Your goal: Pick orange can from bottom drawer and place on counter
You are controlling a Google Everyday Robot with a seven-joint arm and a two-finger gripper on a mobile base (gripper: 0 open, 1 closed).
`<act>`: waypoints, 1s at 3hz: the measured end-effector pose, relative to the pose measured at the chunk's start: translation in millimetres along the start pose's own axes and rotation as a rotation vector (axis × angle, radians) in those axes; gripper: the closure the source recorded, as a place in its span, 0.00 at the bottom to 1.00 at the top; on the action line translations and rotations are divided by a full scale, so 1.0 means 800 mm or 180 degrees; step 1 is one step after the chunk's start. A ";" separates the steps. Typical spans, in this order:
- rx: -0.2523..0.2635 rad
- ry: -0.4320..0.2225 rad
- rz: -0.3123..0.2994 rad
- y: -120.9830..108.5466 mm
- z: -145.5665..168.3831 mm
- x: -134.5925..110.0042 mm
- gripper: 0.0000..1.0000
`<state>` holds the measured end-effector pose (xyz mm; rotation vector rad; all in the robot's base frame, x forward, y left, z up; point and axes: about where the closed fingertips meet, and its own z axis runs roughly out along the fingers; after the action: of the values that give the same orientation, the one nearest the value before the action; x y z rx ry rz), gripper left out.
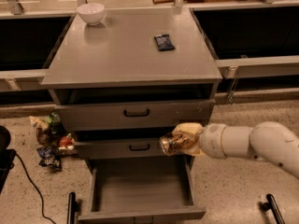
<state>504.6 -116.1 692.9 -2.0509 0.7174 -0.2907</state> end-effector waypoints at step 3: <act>-0.0302 0.0266 -0.0998 -0.147 -0.042 0.030 1.00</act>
Offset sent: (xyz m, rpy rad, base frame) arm 0.0797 0.0072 0.1744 -0.3941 -0.2849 0.1530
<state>552.8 -105.2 807.4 -2.2523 0.4638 -0.5321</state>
